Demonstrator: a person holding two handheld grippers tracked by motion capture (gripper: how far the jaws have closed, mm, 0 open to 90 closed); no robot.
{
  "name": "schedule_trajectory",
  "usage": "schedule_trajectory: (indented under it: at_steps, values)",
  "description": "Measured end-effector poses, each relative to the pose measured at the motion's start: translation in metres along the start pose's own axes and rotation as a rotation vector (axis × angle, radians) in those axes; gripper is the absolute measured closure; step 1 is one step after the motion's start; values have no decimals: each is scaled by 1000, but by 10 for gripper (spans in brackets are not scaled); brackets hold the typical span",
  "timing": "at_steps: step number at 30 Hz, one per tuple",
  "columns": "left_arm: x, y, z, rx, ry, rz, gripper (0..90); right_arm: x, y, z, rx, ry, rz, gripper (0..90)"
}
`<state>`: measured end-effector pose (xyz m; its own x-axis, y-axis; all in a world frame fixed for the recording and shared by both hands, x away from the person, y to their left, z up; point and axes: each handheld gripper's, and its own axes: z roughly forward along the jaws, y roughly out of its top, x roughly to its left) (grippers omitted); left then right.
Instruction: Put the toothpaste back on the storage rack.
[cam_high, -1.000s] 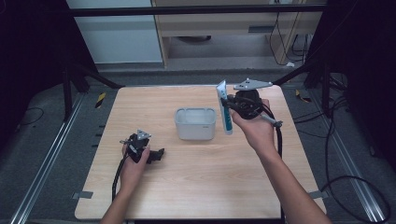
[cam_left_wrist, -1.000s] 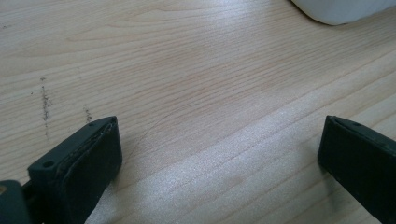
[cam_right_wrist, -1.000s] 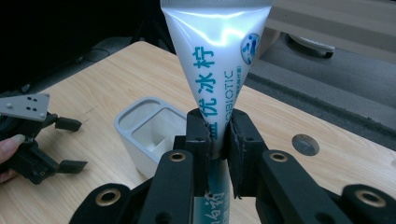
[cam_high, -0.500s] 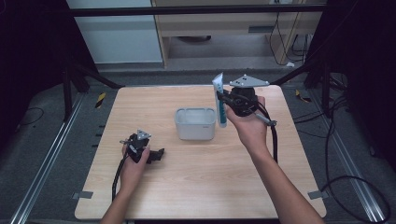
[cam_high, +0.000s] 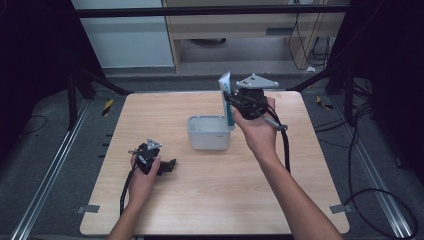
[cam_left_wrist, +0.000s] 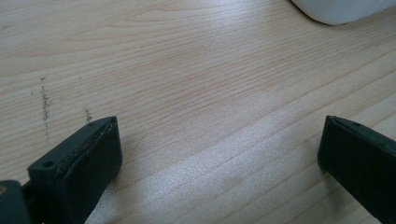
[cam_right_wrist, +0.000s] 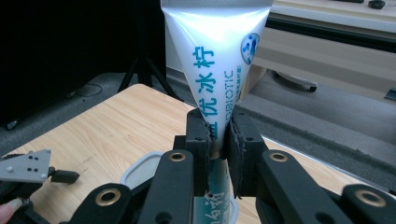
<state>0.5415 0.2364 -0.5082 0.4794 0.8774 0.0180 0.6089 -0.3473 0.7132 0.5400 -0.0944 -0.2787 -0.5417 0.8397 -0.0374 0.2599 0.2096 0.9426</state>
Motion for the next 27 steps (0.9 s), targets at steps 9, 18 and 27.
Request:
schedule_trajectory:
  at_steps: [9, 18, 27]
  values:
    - [0, 0, 0, -3, 1, -4, 0, 7, 7, 8, -9, 4, -16, 798]
    - [0, 0, 0, 0, 0, 0, 0, 7, 7, 19, -16, 4, -15, 798]
    - [0, 0, 0, 0, 0, 0, 0, 7, 6, 25, -20, -3, -12, 798]
